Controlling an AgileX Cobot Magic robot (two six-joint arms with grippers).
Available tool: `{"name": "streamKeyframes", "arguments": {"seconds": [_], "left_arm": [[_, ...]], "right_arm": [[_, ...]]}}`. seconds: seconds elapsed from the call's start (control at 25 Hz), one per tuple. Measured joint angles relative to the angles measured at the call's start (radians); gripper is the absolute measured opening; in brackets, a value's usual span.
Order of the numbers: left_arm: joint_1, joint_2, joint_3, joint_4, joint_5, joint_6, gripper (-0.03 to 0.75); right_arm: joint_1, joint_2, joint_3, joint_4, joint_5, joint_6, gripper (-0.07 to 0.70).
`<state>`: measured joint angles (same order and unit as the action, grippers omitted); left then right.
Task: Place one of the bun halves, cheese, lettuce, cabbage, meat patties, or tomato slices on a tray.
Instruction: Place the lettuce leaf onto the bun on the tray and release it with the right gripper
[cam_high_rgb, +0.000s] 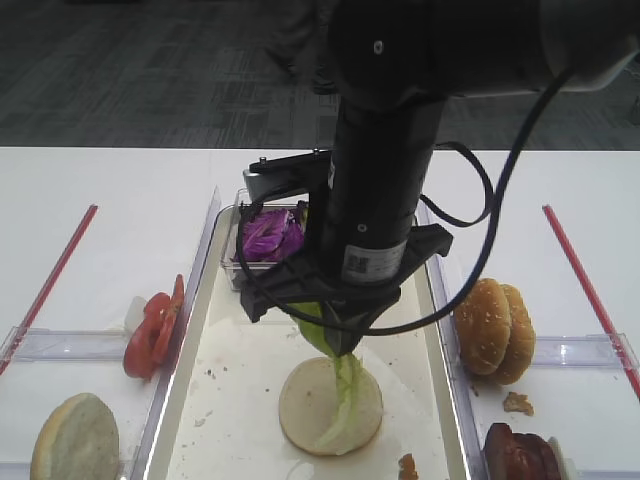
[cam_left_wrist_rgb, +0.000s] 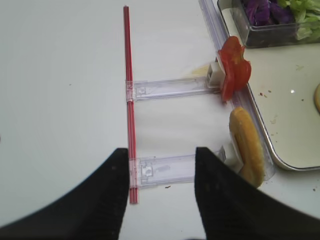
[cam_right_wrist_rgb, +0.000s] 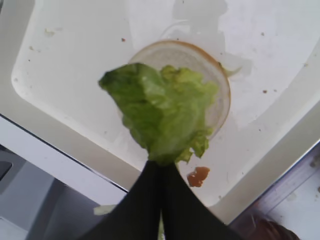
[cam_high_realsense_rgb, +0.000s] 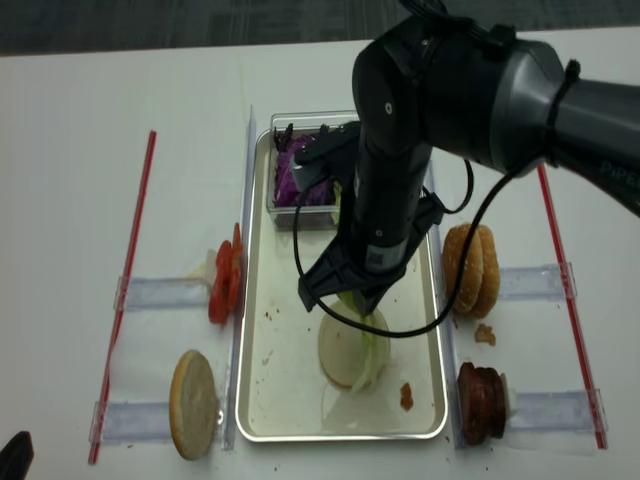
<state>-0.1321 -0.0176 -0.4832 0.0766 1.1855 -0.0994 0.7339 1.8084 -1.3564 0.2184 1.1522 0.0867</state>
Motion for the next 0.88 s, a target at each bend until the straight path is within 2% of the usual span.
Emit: {"name": "streamKeyframes", "arguments": {"seconds": [0.2, 0.48, 0.88], "left_arm": [[0.000, 0.000, 0.000, 0.000, 0.000, 0.000, 0.296], [0.000, 0.000, 0.000, 0.000, 0.000, 0.000, 0.296], [0.000, 0.000, 0.000, 0.000, 0.000, 0.000, 0.296]], "right_arm": [[0.000, 0.036, 0.000, 0.012, -0.045, 0.000, 0.026], [0.002, 0.129, 0.000, 0.013, -0.059, -0.003, 0.026], [0.004, 0.171, 0.000, 0.015, -0.072, 0.001, 0.027]]}}
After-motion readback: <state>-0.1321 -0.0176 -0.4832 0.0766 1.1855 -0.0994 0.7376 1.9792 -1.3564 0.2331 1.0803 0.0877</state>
